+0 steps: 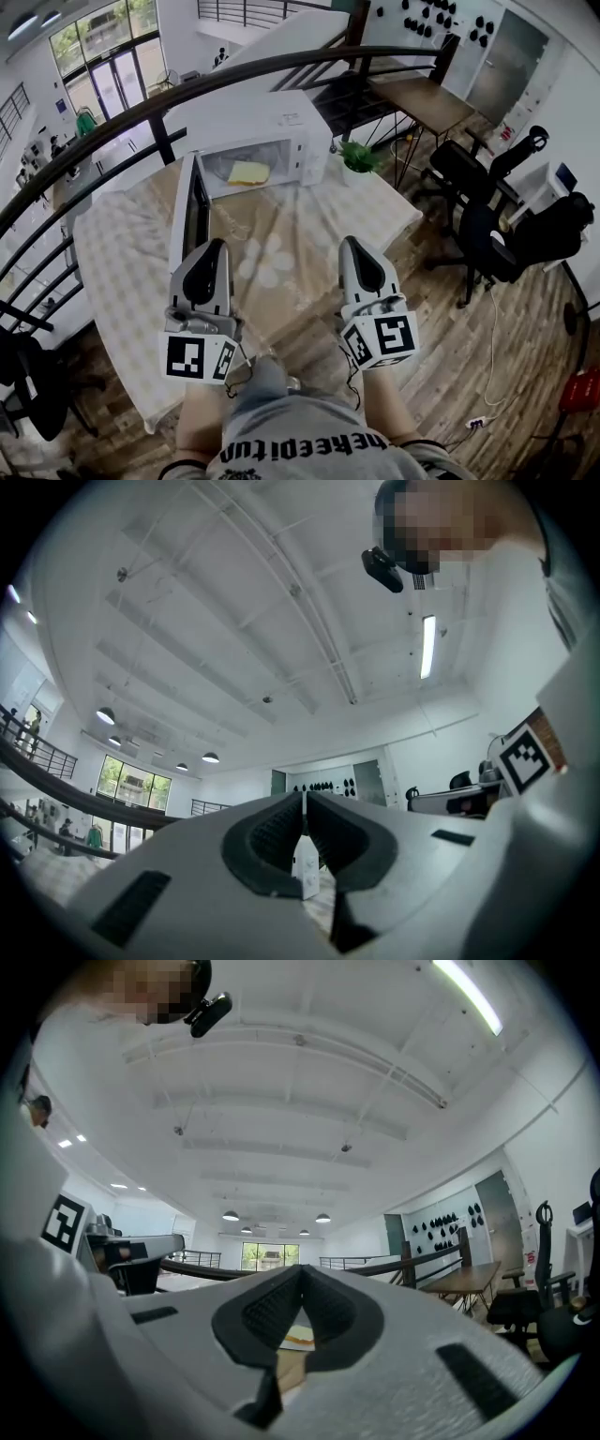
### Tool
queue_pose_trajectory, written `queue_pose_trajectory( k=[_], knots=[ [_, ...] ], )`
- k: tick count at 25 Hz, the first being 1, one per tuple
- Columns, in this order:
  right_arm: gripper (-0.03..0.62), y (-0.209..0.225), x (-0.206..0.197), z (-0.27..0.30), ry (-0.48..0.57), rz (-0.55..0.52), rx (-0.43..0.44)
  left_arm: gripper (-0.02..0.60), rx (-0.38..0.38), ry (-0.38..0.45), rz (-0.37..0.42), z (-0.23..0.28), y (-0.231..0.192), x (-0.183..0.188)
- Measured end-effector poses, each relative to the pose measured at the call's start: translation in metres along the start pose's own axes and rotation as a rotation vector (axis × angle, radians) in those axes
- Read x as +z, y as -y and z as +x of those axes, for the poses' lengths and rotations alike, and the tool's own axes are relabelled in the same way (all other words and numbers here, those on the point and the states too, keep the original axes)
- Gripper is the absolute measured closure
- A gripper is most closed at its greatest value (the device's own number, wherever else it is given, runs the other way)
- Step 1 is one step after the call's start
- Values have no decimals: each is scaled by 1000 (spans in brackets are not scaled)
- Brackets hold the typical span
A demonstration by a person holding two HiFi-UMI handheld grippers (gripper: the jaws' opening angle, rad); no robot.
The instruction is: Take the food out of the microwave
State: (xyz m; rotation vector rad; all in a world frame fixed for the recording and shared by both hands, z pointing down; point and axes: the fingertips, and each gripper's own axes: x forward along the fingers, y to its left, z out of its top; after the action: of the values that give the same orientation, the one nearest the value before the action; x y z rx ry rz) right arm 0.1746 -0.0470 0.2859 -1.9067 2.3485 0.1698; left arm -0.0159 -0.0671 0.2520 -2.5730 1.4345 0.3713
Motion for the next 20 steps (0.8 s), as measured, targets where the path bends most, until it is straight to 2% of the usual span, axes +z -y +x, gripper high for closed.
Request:
queue_pose_trajectory(
  k=[6,20],
  knots=[
    [589,11,-19,20,-40,10,14,566,1,-36,-8,24,-4,-20],
    [589,42,-28,118,-32,-14,63,566,22,-28,5,105,-38,-44]
  ],
)
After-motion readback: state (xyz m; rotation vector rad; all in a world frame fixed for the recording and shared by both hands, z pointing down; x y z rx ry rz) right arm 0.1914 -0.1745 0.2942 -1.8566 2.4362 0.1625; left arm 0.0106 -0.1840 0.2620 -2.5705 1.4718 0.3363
